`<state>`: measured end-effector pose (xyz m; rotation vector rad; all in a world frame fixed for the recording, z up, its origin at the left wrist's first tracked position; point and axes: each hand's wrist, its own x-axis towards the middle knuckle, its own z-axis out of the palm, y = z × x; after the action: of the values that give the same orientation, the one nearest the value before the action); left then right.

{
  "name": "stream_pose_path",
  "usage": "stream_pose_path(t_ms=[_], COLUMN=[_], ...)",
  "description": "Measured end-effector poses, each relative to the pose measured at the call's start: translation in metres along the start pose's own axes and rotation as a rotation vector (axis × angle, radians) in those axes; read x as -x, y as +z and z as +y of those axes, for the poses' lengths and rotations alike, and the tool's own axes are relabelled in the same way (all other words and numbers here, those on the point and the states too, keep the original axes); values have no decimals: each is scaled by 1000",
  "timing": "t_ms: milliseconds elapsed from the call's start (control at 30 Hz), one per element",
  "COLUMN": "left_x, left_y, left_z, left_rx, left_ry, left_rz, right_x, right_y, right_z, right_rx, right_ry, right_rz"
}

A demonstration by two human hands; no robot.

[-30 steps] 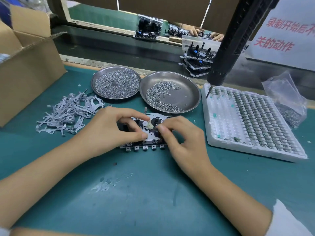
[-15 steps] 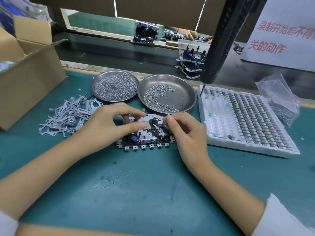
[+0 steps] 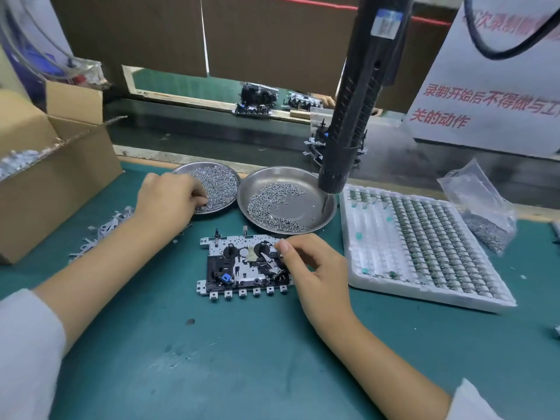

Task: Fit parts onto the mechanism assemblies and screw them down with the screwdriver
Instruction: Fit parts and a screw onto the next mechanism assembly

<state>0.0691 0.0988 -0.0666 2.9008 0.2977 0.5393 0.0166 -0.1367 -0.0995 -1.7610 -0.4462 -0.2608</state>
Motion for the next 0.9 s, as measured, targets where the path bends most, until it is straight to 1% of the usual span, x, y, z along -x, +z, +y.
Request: stream_pose_path(t_ms=[100,267,400,533,667,800,900], left_x=[1,-2,-2,4,10,16,19], left_y=[1,3,4,-1,-6,-5,-1], left_z=[0,-1,1,1,1,-1,-2], left_rx=[25,6,3,159,317,434,447], left_ry=[-3,-47,-62,-80,-85,-76,-60], left_rz=[34,-16,5,77,93,141,152], right_x=[0,0,0,0,0,1,0], right_y=[0,0,0,0,0,0,0], right_z=[-1,-2,-1,-1,1,2,1], right_rx=[-2,1,-5,-5,-14,-33,-28], right_ry=[-4,-1,5,12,6,0,4], right_rz=[-14,-14,-10,-12,-17,-21,-17])
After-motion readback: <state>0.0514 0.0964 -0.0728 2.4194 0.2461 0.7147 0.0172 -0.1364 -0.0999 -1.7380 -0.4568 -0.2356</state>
